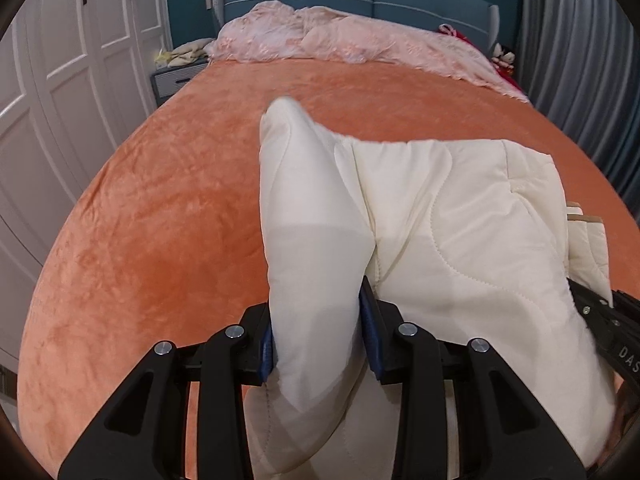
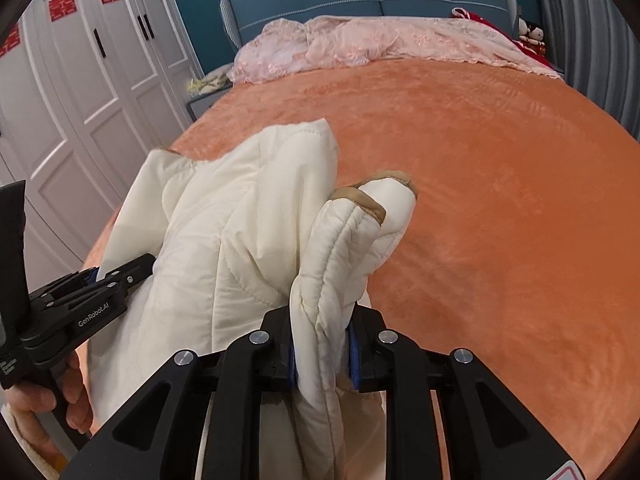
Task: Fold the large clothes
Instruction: 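Carry the lifted cream jacket bundle and lower it onto the bed with both tools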
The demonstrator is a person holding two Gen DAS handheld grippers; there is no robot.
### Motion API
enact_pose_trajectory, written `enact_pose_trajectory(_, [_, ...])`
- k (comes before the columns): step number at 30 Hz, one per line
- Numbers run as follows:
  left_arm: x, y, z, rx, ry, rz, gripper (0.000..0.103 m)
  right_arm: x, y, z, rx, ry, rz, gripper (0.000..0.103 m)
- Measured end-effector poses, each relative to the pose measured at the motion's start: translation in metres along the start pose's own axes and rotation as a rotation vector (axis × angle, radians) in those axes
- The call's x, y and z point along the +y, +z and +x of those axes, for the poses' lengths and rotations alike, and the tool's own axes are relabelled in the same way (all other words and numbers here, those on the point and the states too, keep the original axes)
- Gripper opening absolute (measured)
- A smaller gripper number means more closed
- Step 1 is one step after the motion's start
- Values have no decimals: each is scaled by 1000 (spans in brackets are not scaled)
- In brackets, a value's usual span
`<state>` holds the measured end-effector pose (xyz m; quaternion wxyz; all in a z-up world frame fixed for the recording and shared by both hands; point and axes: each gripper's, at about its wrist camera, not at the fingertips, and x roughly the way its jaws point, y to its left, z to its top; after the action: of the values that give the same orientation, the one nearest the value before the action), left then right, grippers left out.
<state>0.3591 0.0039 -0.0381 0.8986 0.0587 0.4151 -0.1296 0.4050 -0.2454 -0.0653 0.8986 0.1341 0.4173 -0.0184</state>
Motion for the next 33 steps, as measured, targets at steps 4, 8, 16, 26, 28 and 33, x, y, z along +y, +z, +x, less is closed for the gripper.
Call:
enact_pose_trajectory(4, [5,-3,17,-4,21,-24,42,-6,-4,21,18,-8,12,23])
enact_pose_trajectory(8, [10,-6,31,-6,42,-69,53,-9,-6,33,23,-17,22,31])
enact_pose_trajectory(16, [31,-4,14,-14,90,-152,78,-32,6,-28,-65,-5,129,49])
enact_pose_trajectory(26, [47,-107,-90,71,-128,-104,86,-7,-54,-88,65,183,65,50])
enact_pose_trajectory(28, [37,-129,-86,116,-95,-55,86,2,-62,-76,111,179,79,51])
enact_pose_trajectory(33, [35,-135,-58,158,1,-50,68,17,-59,-75,103,161,82,9])
